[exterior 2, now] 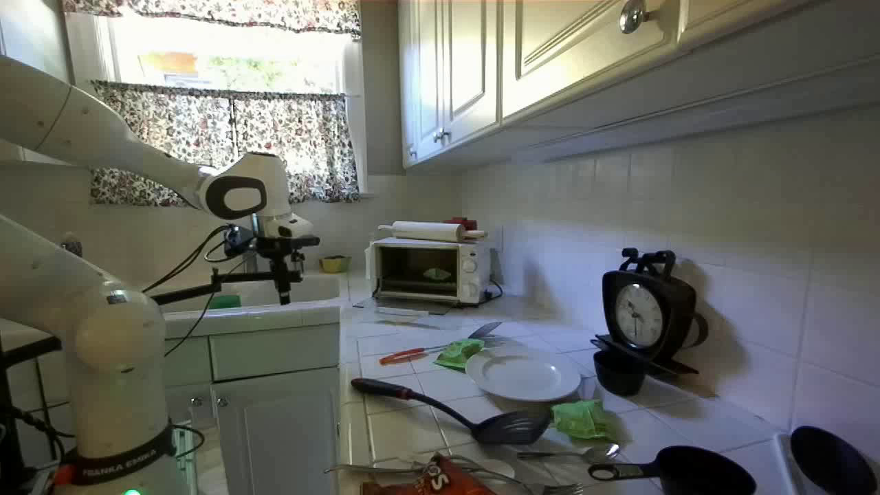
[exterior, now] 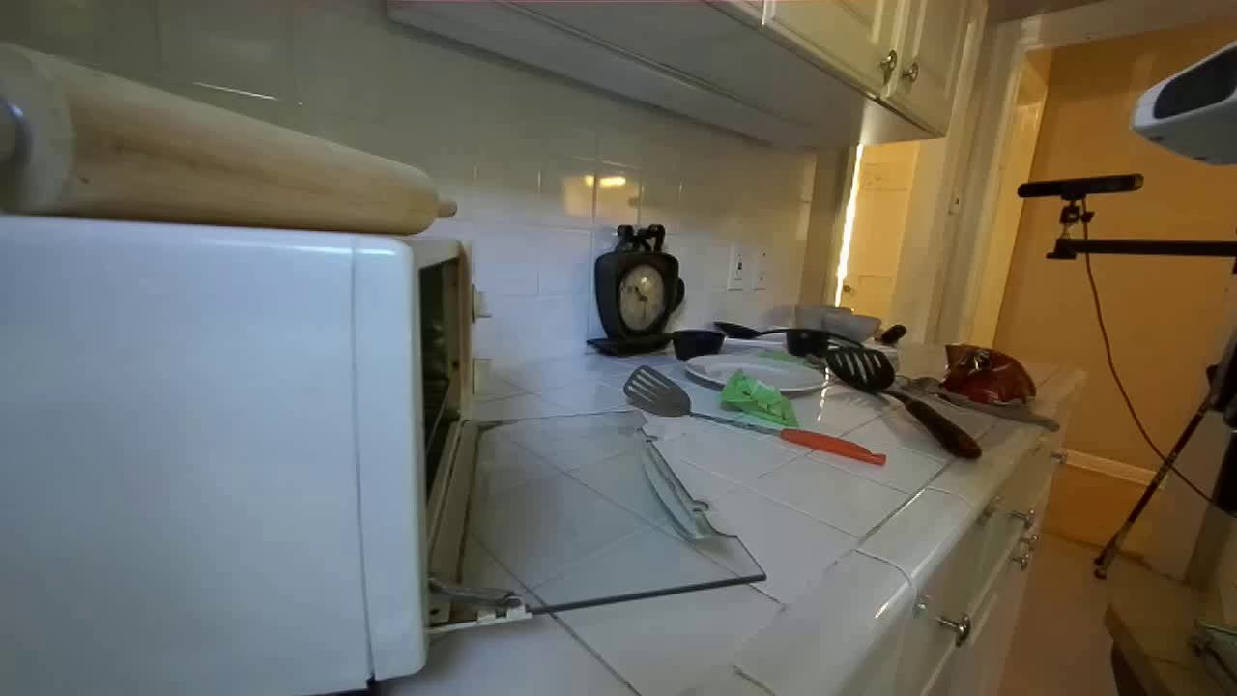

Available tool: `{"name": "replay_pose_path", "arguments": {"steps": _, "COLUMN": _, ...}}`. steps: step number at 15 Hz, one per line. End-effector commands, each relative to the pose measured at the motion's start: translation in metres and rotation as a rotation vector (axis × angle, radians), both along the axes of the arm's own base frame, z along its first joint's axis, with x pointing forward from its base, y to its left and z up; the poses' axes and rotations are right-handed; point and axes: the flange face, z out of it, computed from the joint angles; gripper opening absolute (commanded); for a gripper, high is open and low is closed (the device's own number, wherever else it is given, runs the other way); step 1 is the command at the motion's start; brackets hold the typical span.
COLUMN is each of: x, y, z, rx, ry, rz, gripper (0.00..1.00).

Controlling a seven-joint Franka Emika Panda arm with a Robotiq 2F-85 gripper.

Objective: Remove the pack of snack from the oven and put it on the plate

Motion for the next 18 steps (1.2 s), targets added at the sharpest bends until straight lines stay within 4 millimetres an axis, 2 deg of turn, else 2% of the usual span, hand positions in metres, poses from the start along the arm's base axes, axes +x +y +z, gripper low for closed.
{"name": "replay_pose_path", "arguments": {"steps": 1, "x": 0.0, "y": 0.0, "z": 0.001, "rx": -0.001, "ry": 0.001, "rz": 0.0, "gripper": 1.0}}
{"name": "replay_pose_path", "arguments": {"steps": 11, "x": 0.0, "y": 0.0, "z": 0.0, "rx": -0.001, "ry": 0.002, "rz": 0.0, "gripper": 1.0}}
{"name": "replay_pose_path", "arguments": {"steps": 18, "x": 0.067, "y": -0.025, "z": 0.012, "rx": -0.067, "ry": -0.331, "rz": 0.266, "gripper": 1.0}}
